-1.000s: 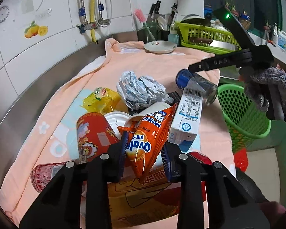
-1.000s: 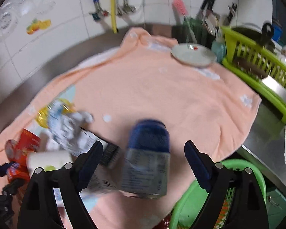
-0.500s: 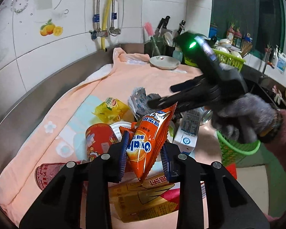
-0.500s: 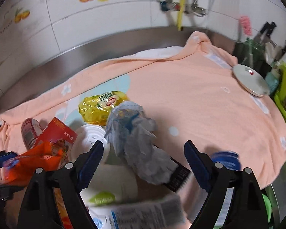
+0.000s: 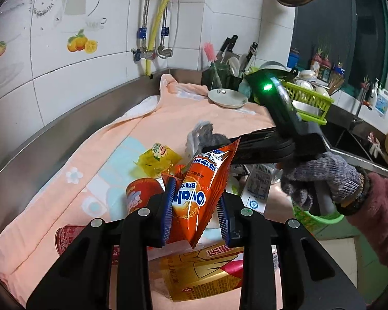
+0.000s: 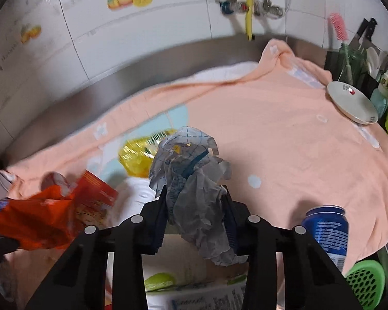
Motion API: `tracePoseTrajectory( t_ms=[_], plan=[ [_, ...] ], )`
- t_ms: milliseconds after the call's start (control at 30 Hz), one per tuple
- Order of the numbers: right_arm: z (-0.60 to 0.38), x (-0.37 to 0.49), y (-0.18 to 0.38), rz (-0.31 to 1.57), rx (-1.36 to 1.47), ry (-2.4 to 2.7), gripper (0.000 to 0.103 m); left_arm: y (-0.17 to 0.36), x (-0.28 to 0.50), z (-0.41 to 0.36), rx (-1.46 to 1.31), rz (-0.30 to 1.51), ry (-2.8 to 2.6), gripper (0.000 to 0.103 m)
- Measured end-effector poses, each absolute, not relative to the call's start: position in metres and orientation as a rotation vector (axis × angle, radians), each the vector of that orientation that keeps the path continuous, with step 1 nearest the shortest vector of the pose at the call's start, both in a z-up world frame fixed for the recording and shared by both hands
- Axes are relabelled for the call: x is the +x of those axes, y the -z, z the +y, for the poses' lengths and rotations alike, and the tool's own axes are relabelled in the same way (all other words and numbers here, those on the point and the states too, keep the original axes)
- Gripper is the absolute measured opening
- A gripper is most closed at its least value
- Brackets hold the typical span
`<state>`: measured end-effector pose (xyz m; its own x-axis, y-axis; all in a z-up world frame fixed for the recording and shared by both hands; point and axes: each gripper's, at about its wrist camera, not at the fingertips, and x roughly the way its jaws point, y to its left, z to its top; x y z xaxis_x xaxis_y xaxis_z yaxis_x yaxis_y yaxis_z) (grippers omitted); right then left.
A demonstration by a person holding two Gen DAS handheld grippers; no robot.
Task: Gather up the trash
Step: 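Carry the foil into the green basket and open the right tool while the left lifts the bag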
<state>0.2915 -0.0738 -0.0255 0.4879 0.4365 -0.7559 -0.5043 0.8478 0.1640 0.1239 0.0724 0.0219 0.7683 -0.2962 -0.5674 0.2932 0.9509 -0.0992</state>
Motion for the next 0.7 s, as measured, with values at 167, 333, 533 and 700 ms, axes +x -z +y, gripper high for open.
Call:
tracePoseTrajectory(
  t_ms=[167, 333, 533, 700],
  plan=[
    [-0.107, 0.263, -0.012, 0.801, -0.008, -0.561, 0.037, -0.033, 0.118, 0.065, 0.005, 0.595, 0.338, 0.03],
    [-0.167, 0.217, -0.036, 0.74, 0.043, -0.48, 0.037, -0.048, 0.111, 0.045, 0.011, 0.56, 0.388, 0.03],
    [-0.26, 0.18, -0.018, 0.779, 0.036, -0.278, 0.037, -0.056, 0.107, -0.001, 0.016, 0.535, 0.484, 0.03],
    [-0.324, 0.16, 0.022, 0.855, 0.037, -0.135, 0.038, -0.051, 0.11, -0.053, 0.025, 0.549, 0.571, 0.03]
  ],
)
